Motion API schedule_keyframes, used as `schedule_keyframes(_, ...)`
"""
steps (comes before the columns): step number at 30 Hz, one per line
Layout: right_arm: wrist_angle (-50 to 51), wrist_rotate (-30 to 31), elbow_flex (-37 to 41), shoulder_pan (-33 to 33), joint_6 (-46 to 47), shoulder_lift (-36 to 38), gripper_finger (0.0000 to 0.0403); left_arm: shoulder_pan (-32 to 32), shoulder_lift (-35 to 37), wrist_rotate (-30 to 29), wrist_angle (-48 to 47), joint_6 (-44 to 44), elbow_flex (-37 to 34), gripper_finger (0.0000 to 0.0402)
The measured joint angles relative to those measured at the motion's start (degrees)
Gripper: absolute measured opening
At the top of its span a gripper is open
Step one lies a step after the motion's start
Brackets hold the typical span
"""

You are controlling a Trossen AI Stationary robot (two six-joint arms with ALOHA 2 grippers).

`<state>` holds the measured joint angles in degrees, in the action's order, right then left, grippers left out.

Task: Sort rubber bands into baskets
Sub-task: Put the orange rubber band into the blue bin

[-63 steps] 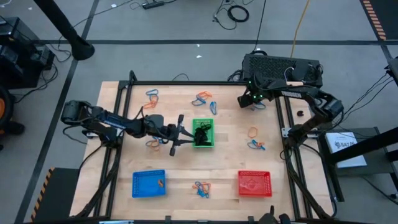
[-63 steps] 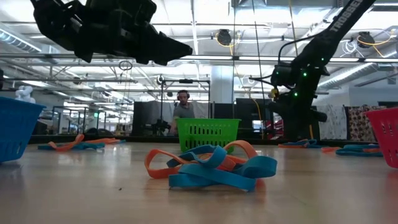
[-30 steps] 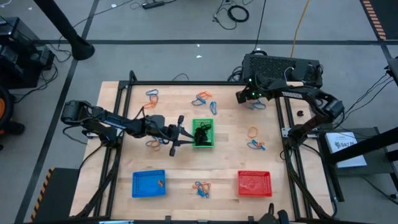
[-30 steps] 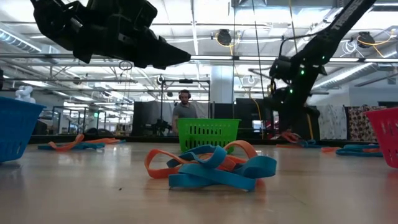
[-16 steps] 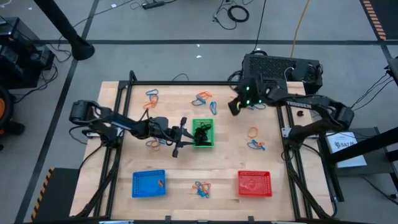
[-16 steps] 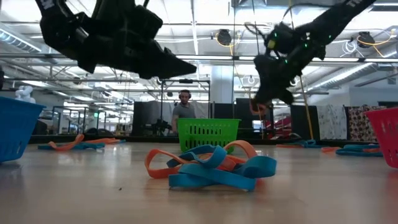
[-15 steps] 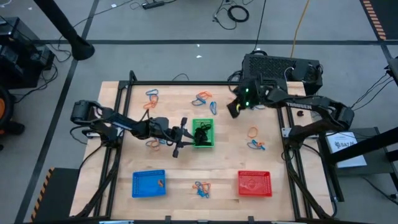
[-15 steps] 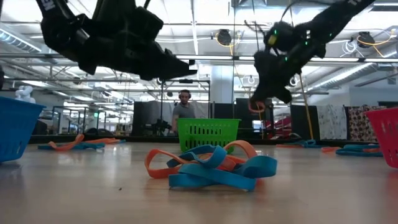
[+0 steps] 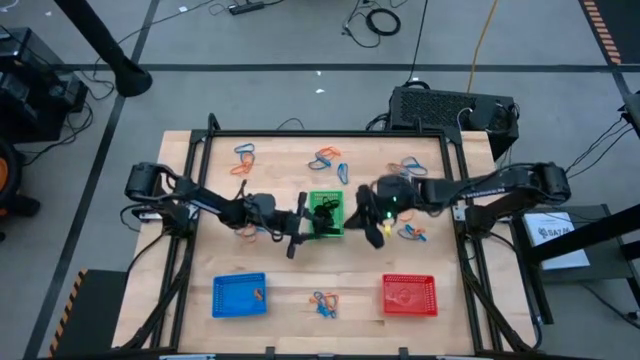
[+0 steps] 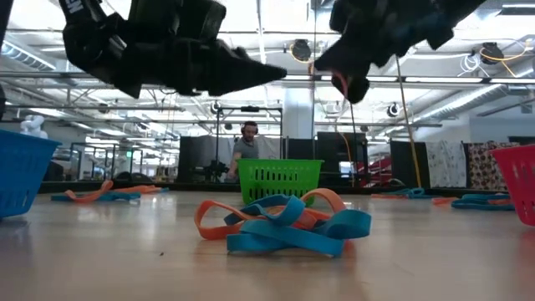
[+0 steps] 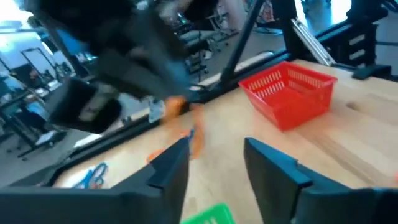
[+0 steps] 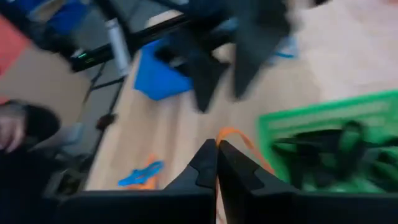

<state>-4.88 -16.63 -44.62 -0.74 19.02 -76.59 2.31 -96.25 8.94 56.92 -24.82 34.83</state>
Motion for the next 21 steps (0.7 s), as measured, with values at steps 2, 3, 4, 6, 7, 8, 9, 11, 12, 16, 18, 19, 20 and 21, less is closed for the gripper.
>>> schedule_keyframes(2, -1.83, 0.86, 0.00, 2.67, 0.01, -0.01, 0.0000, 0.62, 0.00, -0.85, -0.13, -0.03, 1.01, 0.0195)
schedule_keyframes(3, -2.59, 1.68, 0.00, 3.80, 0.01, 0.00, 0.0000, 0.89, 0.00, -0.96, -0.54, 0.08, 1.59, 0.0206)
schedule_keyframes(4, -2.88, 2.60, 0.00, 4.84, 0.03, 0.01, 0.0000, 1.18, 0.00, -0.99, -0.86, 0.37, 2.08, 0.0215)
schedule_keyframes(6, -3.59, 3.44, 0.00, 6.38, 0.03, -0.01, 0.0000, 2.06, 0.00, -0.86, -1.19, 0.46, 2.91, 0.0228)
schedule_keyframes(7, -4.03, 3.61, 0.00, 7.07, 0.03, -0.01, 0.0000, 2.51, -0.19, -0.80, -1.38, 0.54, 3.52, 0.0231)
schedule_keyframes(8, -4.61, 3.62, 0.00, 7.59, 0.03, -0.01, 0.0000, 2.85, -0.49, -0.79, -1.67, 1.16, 4.15, 0.0233)
schedule_keyframes(9, -5.24, 3.64, 0.00, 8.03, 0.03, 0.01, 0.0000, 3.09, -0.73, -0.67, -1.92, 1.87, 4.65, 0.0234)
schedule_keyframes(11, -5.84, 3.84, 0.00, 8.78, 0.03, 0.00, 0.0000, 3.47, -1.53, -0.58, -2.40, 3.33, 5.79, 0.0235)
schedule_keyframes(12, -6.49, 4.37, 0.00, 9.08, 0.02, -0.01, 0.0000, 3.51, -2.05, -0.58, -2.40, 3.44, 6.49, 0.0235)
schedule_keyframes(16, -7.70, 4.87, 0.00, 9.49, 0.01, 0.01, 0.0000, 3.84, -4.01, -0.55, -2.44, 3.46, 8.69, 0.0235)
schedule_keyframes(18, -7.45, 4.89, 0.00, 9.49, 0.03, 0.01, 0.0000, 3.84, -4.85, -0.55, -2.46, 3.48, 9.64, 0.0235)
schedule_keyframes(19, -7.44, 4.89, 0.00, 9.49, 0.03, 0.01, 0.0000, 3.84, -5.05, -0.54, -2.57, 3.46, 9.93, 0.0235)
schedule_keyframes(20, -7.40, 4.89, 0.00, 9.49, 0.03, 0.01, 0.0000, 3.84, -5.18, -0.52, -2.96, 3.45, 10.15, 0.0235)
schedule_keyframes(21, -7.40, 4.89, 0.00, 9.49, 0.03, 0.01, 0.0000, 3.84, -5.25, -0.49, -3.38, 3.46, 10.39, 0.0235)
